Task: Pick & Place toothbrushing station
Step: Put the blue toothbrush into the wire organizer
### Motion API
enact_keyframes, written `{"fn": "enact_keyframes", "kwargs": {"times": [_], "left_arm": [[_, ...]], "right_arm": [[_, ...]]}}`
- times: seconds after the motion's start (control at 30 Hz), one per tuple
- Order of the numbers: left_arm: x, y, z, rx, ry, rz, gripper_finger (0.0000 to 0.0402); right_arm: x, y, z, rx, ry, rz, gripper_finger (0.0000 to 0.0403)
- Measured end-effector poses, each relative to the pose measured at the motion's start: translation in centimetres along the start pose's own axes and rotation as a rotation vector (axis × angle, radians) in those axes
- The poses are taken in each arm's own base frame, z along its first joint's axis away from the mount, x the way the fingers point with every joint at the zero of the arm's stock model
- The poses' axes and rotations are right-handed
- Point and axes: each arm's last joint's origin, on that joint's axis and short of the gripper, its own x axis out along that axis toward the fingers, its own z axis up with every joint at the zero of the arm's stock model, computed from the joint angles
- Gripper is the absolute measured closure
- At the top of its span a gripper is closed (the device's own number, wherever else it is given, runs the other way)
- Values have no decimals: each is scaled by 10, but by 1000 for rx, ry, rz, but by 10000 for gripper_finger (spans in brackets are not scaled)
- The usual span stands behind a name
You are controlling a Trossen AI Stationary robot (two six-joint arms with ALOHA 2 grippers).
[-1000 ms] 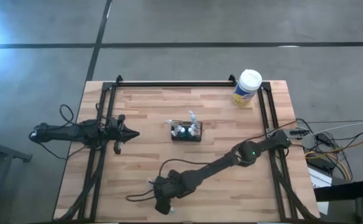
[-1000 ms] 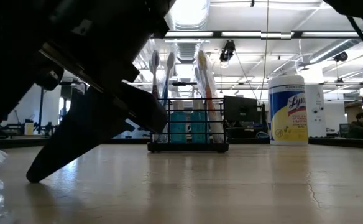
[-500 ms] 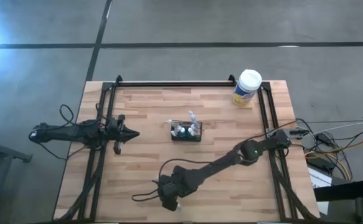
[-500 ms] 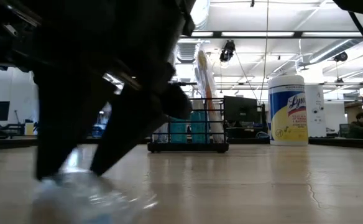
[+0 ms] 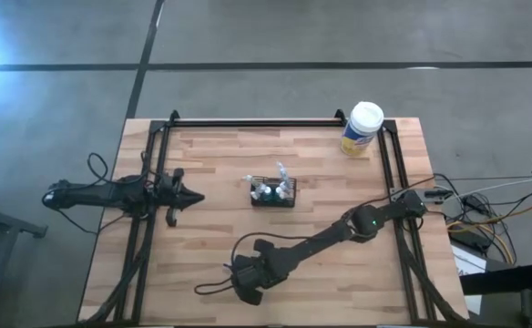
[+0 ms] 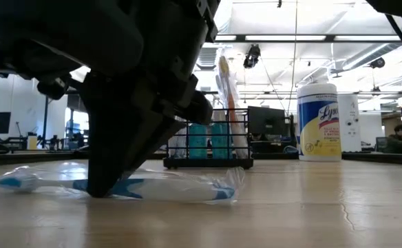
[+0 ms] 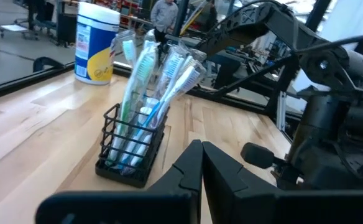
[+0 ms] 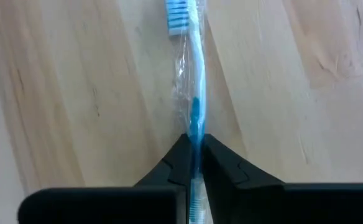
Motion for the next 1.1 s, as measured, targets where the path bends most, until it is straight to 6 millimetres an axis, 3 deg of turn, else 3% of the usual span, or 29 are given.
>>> {"fn": "enact_keyframes", "kwargs": {"times": [0.23,0.4,0.7,0.83,0.93,1.03,1.1], "left_arm": [[0,-1,0,29,11,-37,390],[0,-1,-1,29,12,-42,390],[0,-4,-1,31,30,-139,390],[0,-5,-1,44,31,-162,390],[0,-5,0,87,17,-179,390],[0,-6,2,115,-15,-191,390],[0,-7,6,125,-50,-199,390]], "right_arm": [[-30,2,5,-89,-96,-58,387],[-93,6,11,-170,-267,-142,388],[-181,-14,22,-280,-466,-185,389],[-204,-20,23,-375,-566,-168,389],[-219,-28,24,-478,-678,-50,389],[-226,-49,21,-516,-765,73,390],[-217,-69,16,-503,-802,126,390]]}}
